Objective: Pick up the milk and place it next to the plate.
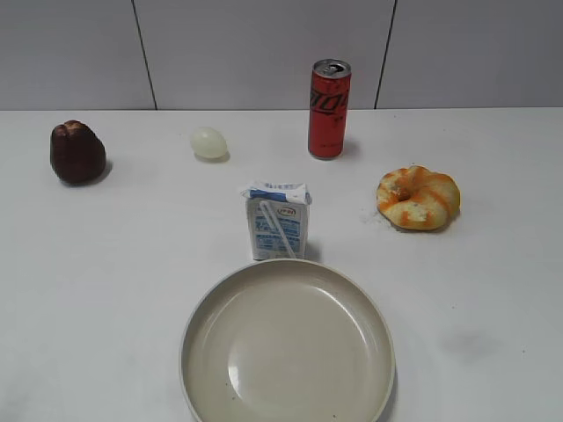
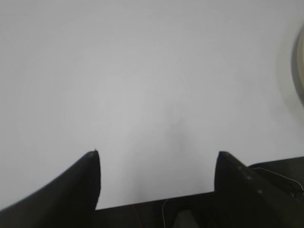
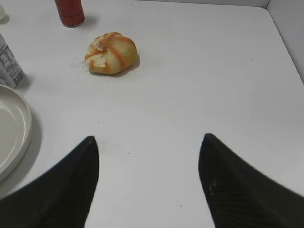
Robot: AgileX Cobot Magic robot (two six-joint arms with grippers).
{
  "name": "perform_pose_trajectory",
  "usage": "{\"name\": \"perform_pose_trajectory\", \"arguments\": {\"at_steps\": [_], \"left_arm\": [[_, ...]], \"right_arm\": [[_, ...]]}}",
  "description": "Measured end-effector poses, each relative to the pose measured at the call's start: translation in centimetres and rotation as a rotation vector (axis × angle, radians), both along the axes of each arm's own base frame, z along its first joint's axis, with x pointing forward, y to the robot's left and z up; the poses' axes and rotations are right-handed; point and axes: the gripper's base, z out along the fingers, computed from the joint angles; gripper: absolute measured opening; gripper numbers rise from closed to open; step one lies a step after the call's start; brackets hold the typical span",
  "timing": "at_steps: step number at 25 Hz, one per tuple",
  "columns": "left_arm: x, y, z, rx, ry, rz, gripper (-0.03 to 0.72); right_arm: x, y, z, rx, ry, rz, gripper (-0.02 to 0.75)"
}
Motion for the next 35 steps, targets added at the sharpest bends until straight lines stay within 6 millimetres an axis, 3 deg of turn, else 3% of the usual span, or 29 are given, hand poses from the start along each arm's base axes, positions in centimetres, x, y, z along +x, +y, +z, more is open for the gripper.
{"name": "perform_pose_trajectory", "arguments": {"at_steps": [23, 35], "left_arm": [[-6.6, 0.9, 1.3, -0.063, -0.418, 0.004, 0.553], [-7.3, 1.0, 1.3, -0.069, -0.464, 0.003, 0.537]], "right_arm": [[0.0, 0.0, 0.0, 0.000, 0.000, 0.000, 0.500], [0.0, 0.0, 0.0, 0.000, 0.000, 0.000, 0.500]]}}
